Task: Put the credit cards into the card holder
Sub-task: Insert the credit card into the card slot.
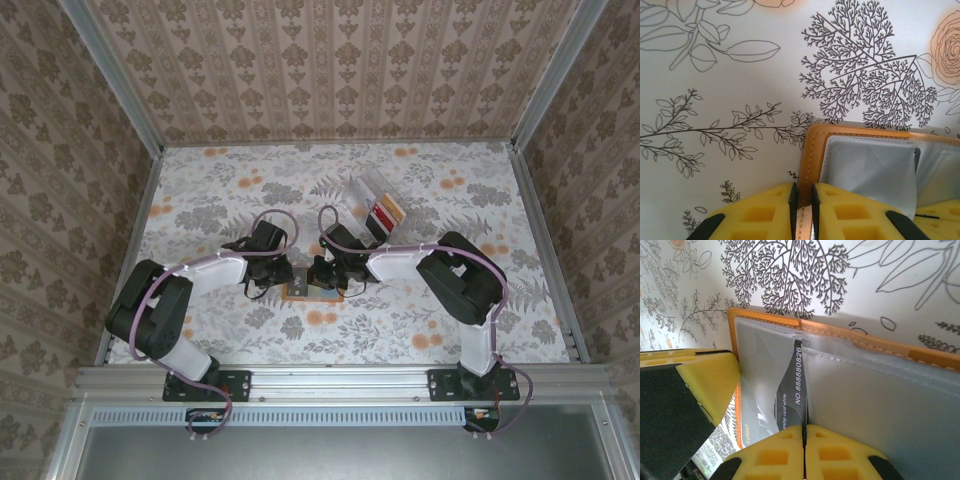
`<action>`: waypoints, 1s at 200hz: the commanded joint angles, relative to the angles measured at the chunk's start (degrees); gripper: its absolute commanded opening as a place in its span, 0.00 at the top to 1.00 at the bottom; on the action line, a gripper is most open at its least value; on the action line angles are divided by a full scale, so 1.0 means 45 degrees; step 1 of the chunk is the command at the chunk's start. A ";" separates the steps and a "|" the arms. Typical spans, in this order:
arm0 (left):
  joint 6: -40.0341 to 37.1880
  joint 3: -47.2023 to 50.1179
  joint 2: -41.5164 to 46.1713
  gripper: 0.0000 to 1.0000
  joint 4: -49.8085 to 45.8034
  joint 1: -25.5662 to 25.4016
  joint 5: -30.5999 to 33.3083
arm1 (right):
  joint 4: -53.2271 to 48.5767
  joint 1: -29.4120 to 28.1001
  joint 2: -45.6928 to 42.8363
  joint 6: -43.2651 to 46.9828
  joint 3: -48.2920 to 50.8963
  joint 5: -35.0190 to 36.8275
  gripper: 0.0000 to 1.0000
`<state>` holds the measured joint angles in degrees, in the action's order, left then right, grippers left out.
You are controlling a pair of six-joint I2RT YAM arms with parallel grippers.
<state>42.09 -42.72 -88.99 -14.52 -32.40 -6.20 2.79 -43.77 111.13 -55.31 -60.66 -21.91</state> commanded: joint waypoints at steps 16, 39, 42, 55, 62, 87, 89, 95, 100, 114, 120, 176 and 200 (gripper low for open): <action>0.0206 0.0431 -0.0148 0.79 -0.0146 -0.0045 -0.0449 | 0.0194 -0.0292 0.0293 0.0164 -0.0675 -0.0721 0.89; 0.0160 0.0460 -0.0191 0.79 -0.0307 -0.0044 -0.0194 | -0.1261 -0.0283 -0.0376 0.0861 -0.0709 0.0167 0.81; 0.0159 0.0478 -0.0201 0.79 -0.0332 -0.0036 -0.0150 | -0.1500 -0.0292 -0.0506 0.0984 -0.0690 0.0358 0.81; 0.0171 0.0523 -0.0240 0.80 -0.0384 -0.0011 -0.0021 | -0.2390 -0.0264 -0.1014 0.1400 -0.0558 0.1099 0.80; 0.0172 0.0565 -0.0271 0.80 -0.0386 -0.0006 0.0038 | -0.2841 -0.0270 -0.1170 0.1599 -0.0544 0.1386 0.80; 0.0181 0.0650 -0.0420 0.81 -0.0291 0.0013 0.0086 | -0.4127 -0.0255 -0.1124 0.1983 -0.0581 0.2233 0.80; 0.0165 0.0647 -0.0449 0.81 -0.0289 0.0013 0.0073 | -0.4216 -0.0254 -0.1122 0.1980 -0.0567 0.2316 0.81; 0.0151 0.0617 -0.0486 0.81 -0.0306 0.0013 0.0079 | -0.4417 -0.0244 -0.1122 0.1984 -0.0483 0.2537 0.81; 0.0151 0.0609 -0.0490 0.81 -0.0326 0.0013 0.0076 | -0.4515 -0.0244 -0.1131 0.1983 -0.0405 0.2687 0.81; 0.0156 0.0625 -0.0472 0.81 -0.0345 0.0013 0.0097 | -0.5150 -0.0219 -0.1009 0.2008 -0.0387 0.3095 0.81; 0.0158 0.0643 -0.0461 0.81 -0.0346 0.0013 0.0126 | -0.5331 -0.0216 -0.0949 0.2067 -0.0396 0.3224 0.82; 0.0062 0.0518 -0.0104 0.81 -0.0444 0.0013 -0.0091 | -0.5702 -0.0196 -0.2229 0.2482 -0.0607 0.3472 0.77; -0.0059 0.0331 0.0679 0.78 -0.0589 -0.0008 -0.0345 | -0.6315 -0.0022 -0.3081 0.3035 -0.1236 0.3666 0.69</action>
<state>42.28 -42.06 -88.44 -13.67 -32.16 -6.15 -19.94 -44.73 102.52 -44.95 -62.72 -8.23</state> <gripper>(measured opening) 0.208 0.285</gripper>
